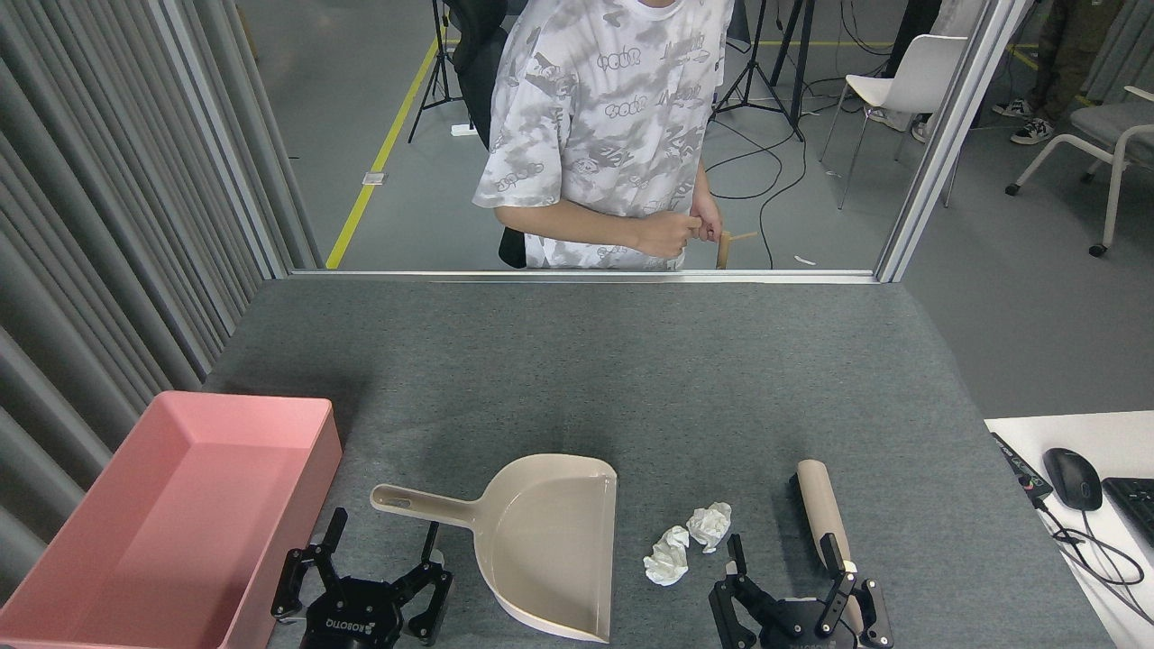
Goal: Sweep and dump garbage into bin
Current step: 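Move the left gripper to the dustpan handle and the right toward the brush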
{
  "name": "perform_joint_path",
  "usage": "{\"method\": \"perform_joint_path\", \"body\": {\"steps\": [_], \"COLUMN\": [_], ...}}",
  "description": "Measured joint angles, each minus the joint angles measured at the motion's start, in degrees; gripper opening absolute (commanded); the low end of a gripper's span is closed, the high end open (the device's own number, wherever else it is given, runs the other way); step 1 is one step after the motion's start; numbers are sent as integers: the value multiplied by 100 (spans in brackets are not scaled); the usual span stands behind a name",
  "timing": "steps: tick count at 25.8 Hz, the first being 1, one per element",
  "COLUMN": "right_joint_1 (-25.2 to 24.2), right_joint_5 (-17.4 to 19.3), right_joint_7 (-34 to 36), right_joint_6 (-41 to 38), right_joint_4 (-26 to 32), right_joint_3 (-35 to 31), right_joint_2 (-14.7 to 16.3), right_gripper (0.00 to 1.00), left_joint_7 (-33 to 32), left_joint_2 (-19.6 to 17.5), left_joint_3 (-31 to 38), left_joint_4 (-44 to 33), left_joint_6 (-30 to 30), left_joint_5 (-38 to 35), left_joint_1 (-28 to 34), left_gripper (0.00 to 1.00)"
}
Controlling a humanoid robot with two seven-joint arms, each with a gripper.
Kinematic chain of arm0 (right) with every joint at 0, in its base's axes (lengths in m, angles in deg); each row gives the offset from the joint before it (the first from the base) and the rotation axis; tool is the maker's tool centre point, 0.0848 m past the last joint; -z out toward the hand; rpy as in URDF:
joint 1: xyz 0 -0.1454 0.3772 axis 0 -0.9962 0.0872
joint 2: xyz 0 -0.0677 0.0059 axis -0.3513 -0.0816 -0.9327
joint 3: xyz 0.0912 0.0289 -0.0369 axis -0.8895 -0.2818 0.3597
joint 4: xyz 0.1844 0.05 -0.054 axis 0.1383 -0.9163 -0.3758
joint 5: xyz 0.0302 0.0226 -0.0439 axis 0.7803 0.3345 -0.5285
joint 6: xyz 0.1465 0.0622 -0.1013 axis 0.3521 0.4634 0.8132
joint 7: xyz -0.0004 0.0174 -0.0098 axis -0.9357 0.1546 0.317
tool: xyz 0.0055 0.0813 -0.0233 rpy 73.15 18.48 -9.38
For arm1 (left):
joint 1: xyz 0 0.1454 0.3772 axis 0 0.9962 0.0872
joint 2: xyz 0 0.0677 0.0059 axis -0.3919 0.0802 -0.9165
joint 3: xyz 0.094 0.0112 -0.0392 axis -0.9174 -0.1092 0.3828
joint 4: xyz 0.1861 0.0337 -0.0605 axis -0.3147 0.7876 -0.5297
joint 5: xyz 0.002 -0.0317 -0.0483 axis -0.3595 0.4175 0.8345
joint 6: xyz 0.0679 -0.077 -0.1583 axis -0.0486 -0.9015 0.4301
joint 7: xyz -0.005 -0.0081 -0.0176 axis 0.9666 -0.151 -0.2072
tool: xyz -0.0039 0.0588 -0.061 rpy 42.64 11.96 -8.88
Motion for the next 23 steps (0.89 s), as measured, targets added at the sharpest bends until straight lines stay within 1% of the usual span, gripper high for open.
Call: {"method": "perform_joint_path", "body": {"steps": [7,9,12,15,23], "right_joint_1": [3,4,6,8,-63], "right_joint_5": [5,8,16,20,49], "right_joint_7": [-22,-22,-33,-55,-92], "right_joint_6": [-19,-73,-247,-397,-496], "right_joint_4": [0,0,0,0,0], "right_joint_3": [-86,-144,-320,-518,-904], "right_joint_2": [1,1,6,15,89], "right_gripper": [99,99,99,99,99], "left_joint_7": [-52,-72,-82,-94,-107], "left_joint_2": [0,0,0,0,1], "left_joint_3": [28,33,37,43,-46], "left_joint_4": [0,0,0,0,15], "left_joint_6": [-11,-16,-21,-31,-122], "left_joint_5": [115,286,727,1390,4211], "left_joint_1": [0,0,0,0,0], "left_gripper": [100,100,100,100,100]}}
